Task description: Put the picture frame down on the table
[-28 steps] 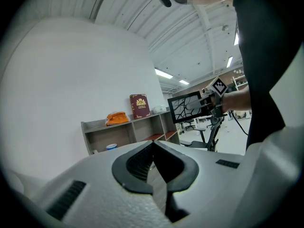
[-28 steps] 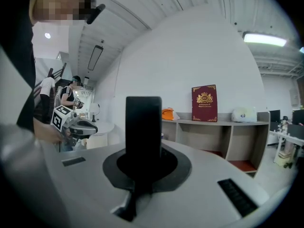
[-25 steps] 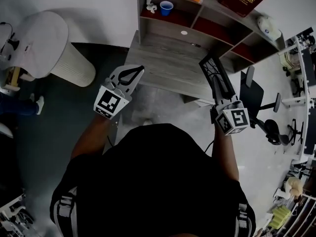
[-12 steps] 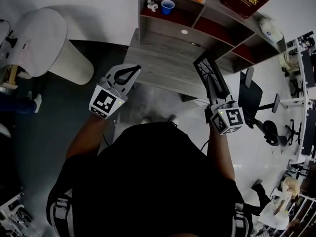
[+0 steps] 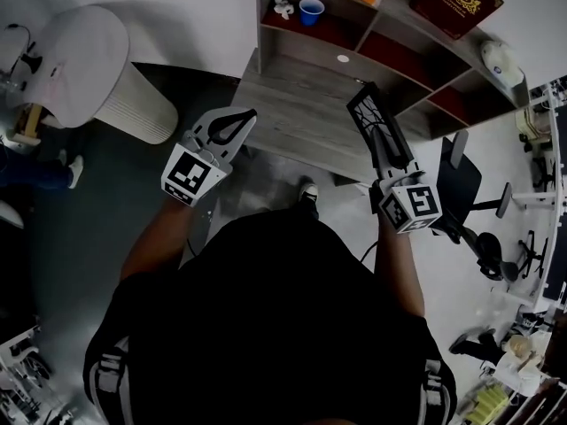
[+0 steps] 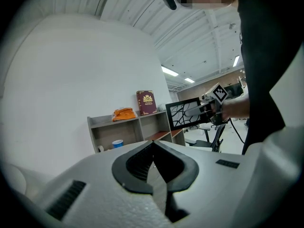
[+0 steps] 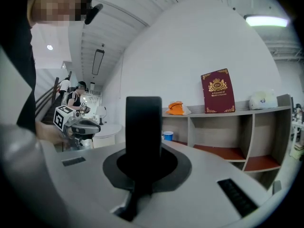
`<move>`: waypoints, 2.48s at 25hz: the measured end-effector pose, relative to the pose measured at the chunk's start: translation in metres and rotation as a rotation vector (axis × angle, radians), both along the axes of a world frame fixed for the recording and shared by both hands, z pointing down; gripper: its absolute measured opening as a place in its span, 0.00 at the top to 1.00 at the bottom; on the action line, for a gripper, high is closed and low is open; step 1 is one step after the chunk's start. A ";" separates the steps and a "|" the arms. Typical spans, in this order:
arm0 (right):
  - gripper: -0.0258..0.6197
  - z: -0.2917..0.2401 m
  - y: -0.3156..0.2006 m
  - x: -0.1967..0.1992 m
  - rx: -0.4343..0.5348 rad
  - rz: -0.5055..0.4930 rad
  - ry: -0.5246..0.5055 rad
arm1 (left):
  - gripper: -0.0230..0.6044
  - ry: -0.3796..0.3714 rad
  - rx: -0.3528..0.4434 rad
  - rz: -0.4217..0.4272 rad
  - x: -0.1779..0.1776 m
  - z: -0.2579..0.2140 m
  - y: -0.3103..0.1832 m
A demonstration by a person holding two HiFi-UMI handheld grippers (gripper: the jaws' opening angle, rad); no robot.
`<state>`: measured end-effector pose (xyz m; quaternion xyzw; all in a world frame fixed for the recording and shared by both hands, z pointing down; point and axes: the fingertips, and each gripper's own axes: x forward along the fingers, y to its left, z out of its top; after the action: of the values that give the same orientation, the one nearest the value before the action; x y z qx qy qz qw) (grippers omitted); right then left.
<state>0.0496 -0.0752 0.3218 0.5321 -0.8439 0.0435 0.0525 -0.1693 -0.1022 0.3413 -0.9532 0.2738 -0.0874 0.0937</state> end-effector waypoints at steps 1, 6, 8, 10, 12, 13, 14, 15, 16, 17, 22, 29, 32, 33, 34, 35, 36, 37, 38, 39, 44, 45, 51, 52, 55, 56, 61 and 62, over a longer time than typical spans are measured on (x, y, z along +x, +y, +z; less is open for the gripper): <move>0.93 -0.001 -0.006 0.002 0.004 -0.008 -0.002 | 0.94 -0.001 -0.002 -0.005 0.002 -0.001 -0.003; 0.93 -0.003 -0.035 0.011 0.003 -0.050 -0.016 | 0.94 -0.010 -0.015 -0.046 0.010 0.000 -0.020; 0.93 0.003 -0.046 0.016 -0.013 -0.065 -0.006 | 0.94 -0.011 -0.024 -0.066 0.014 0.002 -0.028; 0.93 0.010 -0.057 0.021 -0.029 -0.080 -0.005 | 0.94 -0.001 -0.040 -0.076 0.019 0.004 -0.034; 0.93 0.018 -0.069 0.024 -0.046 -0.096 -0.024 | 0.94 0.014 -0.065 -0.083 0.024 0.008 -0.040; 0.93 0.022 -0.075 0.027 -0.055 -0.100 -0.033 | 0.94 0.014 -0.074 -0.088 0.026 0.010 -0.044; 0.93 0.026 -0.081 0.030 -0.064 -0.102 -0.040 | 0.94 0.010 -0.079 -0.094 0.027 0.012 -0.048; 0.93 0.031 -0.087 0.032 -0.074 -0.104 -0.047 | 0.94 0.006 -0.083 -0.100 0.027 0.015 -0.051; 0.93 0.035 -0.093 0.034 -0.084 -0.107 -0.053 | 0.94 0.002 -0.088 -0.110 0.028 0.017 -0.054; 0.93 0.040 -0.098 0.035 -0.094 -0.111 -0.059 | 0.94 -0.001 -0.093 -0.119 0.028 0.018 -0.057; 0.93 0.062 -0.123 0.037 -0.145 -0.149 -0.071 | 0.94 -0.012 -0.125 -0.166 0.031 0.031 -0.074; 0.93 0.094 -0.148 0.039 -0.214 -0.202 -0.076 | 0.94 -0.044 -0.151 -0.196 0.045 0.051 -0.090; 0.93 0.107 -0.157 0.040 -0.244 -0.222 -0.090 | 0.94 -0.054 -0.166 -0.210 0.048 0.058 -0.098; 0.93 0.111 -0.159 0.041 -0.252 -0.228 -0.094 | 0.94 -0.056 -0.171 -0.216 0.050 0.060 -0.100; 0.93 0.115 -0.162 0.043 -0.257 -0.233 -0.096 | 0.94 -0.056 -0.177 -0.220 0.051 0.063 -0.102; 0.93 0.119 -0.165 0.044 -0.262 -0.239 -0.098 | 0.94 -0.057 -0.183 -0.224 0.053 0.066 -0.104; 0.93 0.124 -0.169 0.045 -0.268 -0.244 -0.099 | 0.94 -0.057 -0.192 -0.231 0.055 0.069 -0.106; 0.93 0.128 -0.172 0.046 -0.275 -0.250 -0.099 | 0.94 -0.060 -0.201 -0.238 0.057 0.071 -0.109; 0.93 0.133 -0.175 0.046 -0.284 -0.255 -0.101 | 0.94 -0.064 -0.208 -0.242 0.058 0.075 -0.110; 0.93 0.138 -0.178 0.046 -0.295 -0.260 -0.103 | 0.94 -0.070 -0.212 -0.243 0.060 0.078 -0.111; 0.93 0.162 -0.195 0.044 -0.359 -0.288 -0.138 | 0.94 -0.070 -0.230 -0.263 0.064 0.090 -0.118; 0.93 0.167 -0.197 0.043 -0.371 -0.295 -0.139 | 0.94 -0.072 -0.236 -0.269 0.064 0.093 -0.119; 0.93 0.201 -0.214 0.041 -0.432 -0.307 -0.126 | 0.94 -0.087 -0.268 -0.310 0.061 0.111 -0.127; 0.93 0.208 -0.216 0.042 -0.445 -0.306 -0.119 | 0.94 -0.091 -0.269 -0.308 0.063 0.113 -0.126; 0.93 0.228 -0.220 0.045 -0.487 -0.307 -0.107 | 0.94 -0.107 -0.271 -0.306 0.067 0.116 -0.128; 0.93 0.234 -0.222 0.046 -0.501 -0.307 -0.107 | 0.94 -0.109 -0.273 -0.308 0.068 0.118 -0.130; 0.93 0.272 -0.226 0.047 -0.584 -0.311 -0.116 | 0.94 -0.105 -0.293 -0.315 0.074 0.127 -0.136; 0.93 0.279 -0.226 0.047 -0.599 -0.313 -0.115 | 0.94 -0.110 -0.300 -0.312 0.077 0.130 -0.135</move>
<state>0.0971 -0.3014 0.6010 0.3539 -0.8666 0.3106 0.1649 -0.0924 -0.2376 0.4712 -0.8964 0.3963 -0.1923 -0.0492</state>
